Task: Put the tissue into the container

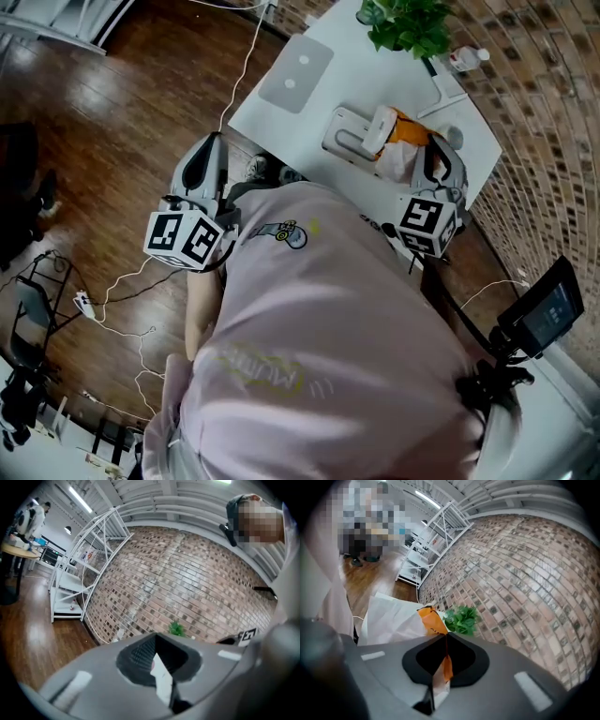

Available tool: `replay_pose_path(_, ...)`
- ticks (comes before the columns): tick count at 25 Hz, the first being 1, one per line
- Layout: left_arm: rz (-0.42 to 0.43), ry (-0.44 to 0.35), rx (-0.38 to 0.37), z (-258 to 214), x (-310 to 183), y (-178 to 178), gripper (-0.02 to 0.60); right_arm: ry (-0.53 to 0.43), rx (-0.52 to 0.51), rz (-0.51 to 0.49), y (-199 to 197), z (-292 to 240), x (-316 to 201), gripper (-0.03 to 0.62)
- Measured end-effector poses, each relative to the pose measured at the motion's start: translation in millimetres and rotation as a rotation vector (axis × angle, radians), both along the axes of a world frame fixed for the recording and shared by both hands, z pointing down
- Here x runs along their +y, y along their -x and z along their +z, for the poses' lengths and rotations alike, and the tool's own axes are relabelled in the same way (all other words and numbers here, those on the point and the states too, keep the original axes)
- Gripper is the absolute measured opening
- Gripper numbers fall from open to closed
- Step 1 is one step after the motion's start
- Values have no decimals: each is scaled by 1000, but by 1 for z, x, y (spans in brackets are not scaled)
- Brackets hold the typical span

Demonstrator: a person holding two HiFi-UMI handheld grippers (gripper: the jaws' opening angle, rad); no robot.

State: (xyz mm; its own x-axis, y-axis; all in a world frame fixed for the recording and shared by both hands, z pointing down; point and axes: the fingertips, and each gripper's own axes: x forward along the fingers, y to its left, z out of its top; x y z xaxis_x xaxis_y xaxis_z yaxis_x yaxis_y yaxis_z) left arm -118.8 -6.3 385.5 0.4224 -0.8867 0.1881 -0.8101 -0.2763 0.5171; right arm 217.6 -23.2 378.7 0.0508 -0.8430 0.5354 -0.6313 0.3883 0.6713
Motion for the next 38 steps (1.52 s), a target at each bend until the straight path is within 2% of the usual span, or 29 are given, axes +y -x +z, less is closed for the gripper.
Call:
replay_pose_path(3, -16, -1, 1, 3, 0, 7, 5, 118, -40, 54, 2, 78, -9, 2)
replay_pose_path(6, -40, 9, -2, 8, 1, 15, 5, 198, -48, 48, 12, 134, -9, 2)
replay_pose_path(11, -77, 4, 7, 19, 1, 25, 5, 262, 9, -27, 26, 182, -4, 2)
replay_pose_path(17, -94, 32, 19, 25, -4, 32, 5, 336, 95, -22, 23, 215, -2, 9)
replay_pose_path(19, -95, 28, 27, 24, -6, 32, 5, 350, 84, -8, 19, 213, -3, 108)
replay_pose_path(22, -92, 15, 54, 17, -9, 32, 5, 387, -4, -3, 13, 188, 2, 239)
replay_pose_path(24, -90, 17, 45, 18, -11, 33, 5, 408, -96, 7, 7, 165, 8, 264)
replay_pose_path(26, -89, 18, 41, 22, -13, 35, 5, 377, -185, 34, -4, 139, 10, 270)
replay_pose_path(29, -80, 33, 43, 24, -18, 35, 5, 268, -264, 110, -31, 103, 3, 268)
replay_pose_path(31, -63, 40, 37, 26, -22, 32, 5, 207, -302, 172, -53, 88, -2, 233)
replay_pose_path(34, -41, 39, 33, 29, -28, 26, 5, 178, -324, 248, -80, 86, -3, 224)
replay_pose_path(38, -33, 20, 35, 30, -35, 23, 5, 185, -307, 303, -97, 91, 4, 224)
